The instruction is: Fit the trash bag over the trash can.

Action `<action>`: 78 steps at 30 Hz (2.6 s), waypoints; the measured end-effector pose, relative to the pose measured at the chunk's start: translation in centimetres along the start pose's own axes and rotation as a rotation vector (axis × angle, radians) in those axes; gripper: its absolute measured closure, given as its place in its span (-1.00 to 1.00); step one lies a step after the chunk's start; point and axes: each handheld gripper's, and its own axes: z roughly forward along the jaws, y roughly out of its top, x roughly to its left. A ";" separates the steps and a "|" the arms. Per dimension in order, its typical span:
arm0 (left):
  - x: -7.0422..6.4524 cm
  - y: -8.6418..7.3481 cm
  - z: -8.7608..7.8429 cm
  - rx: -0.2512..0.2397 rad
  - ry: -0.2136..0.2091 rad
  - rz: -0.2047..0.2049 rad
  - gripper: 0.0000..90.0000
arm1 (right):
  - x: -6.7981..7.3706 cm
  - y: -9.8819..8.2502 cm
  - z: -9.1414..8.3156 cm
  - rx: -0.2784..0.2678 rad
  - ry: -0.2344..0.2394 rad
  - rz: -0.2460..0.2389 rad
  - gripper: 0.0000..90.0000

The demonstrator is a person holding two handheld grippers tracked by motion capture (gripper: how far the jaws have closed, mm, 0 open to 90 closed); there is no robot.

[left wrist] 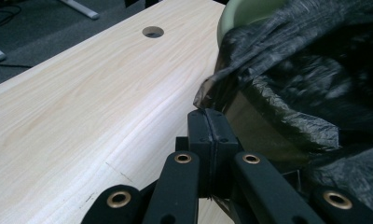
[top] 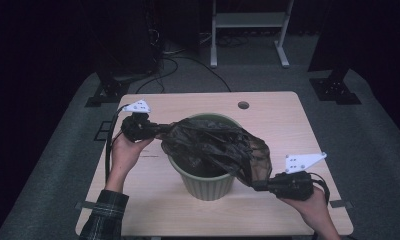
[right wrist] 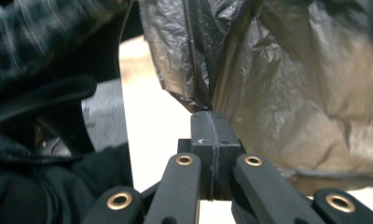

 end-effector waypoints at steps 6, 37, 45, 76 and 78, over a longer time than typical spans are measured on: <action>0.0 0.0 0.0 -0.001 0.002 0.003 1.00 | 0.2 -1.1 0.8 0.027 0.015 0.011 0.93; 0.2 0.0 -0.5 -0.028 -0.001 0.002 1.00 | -7.5 12.4 1.5 -0.119 -0.212 -0.039 0.99; 1.0 -0.2 0.5 -0.025 0.002 -0.020 1.00 | -10.7 12.5 2.6 -0.137 -0.294 0.031 1.00; 1.9 -4.5 4.0 0.078 -0.003 -0.077 1.00 | -13.5 5.8 7.6 -0.035 -0.323 0.183 0.81; 1.9 -4.4 3.7 0.071 -0.001 -0.079 1.00 | -13.1 6.3 6.0 -0.075 -0.349 0.171 0.75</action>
